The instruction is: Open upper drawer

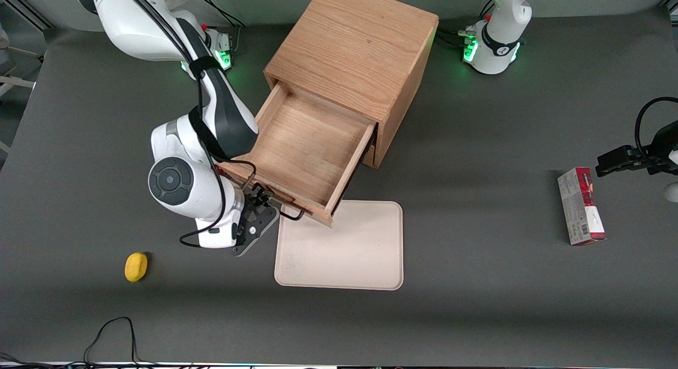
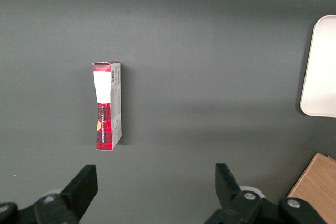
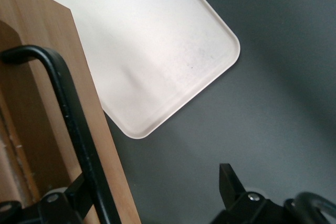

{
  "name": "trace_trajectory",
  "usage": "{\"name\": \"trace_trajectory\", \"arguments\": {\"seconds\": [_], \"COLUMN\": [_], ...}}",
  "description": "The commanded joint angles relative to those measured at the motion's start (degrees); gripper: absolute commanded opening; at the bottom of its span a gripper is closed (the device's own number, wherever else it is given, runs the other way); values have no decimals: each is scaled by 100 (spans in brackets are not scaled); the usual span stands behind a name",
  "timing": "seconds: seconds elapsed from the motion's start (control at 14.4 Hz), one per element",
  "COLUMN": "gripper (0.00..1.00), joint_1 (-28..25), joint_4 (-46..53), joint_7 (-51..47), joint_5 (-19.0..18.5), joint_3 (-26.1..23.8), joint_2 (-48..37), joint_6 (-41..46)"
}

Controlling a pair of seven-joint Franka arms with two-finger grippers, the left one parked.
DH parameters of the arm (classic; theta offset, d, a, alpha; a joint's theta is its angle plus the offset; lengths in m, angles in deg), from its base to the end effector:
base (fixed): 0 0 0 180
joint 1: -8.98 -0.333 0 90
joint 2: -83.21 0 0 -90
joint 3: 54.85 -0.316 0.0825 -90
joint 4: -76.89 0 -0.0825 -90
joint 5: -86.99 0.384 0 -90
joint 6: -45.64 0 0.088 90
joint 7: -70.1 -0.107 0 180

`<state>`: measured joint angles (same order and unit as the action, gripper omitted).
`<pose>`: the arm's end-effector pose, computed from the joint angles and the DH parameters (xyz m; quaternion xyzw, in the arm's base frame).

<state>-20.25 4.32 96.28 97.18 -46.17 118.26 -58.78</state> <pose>0.6612 0.2904 0.3986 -0.9215 -0.3853 0.0225 0.0430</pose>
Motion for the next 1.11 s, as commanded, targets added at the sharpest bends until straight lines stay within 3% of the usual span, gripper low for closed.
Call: {"name": "trace_trajectory", "arguments": {"seconds": [0.0,0.28,0.63,0.91,1.04], "gripper": [100,100,100,100,100], "joint_1": [57,250,408,409,409], "joint_4": [312,725,691,647,629], "joint_7": [44,-104,-1255,-2423,-2487], "joint_5": [27,27,-34,-26,-35], "joint_3": [1,37,72,730,1002], "joint_2": [-94,-270,-911,-1272,-1386], "joint_6": [307,905,1405,2143,2417]}}
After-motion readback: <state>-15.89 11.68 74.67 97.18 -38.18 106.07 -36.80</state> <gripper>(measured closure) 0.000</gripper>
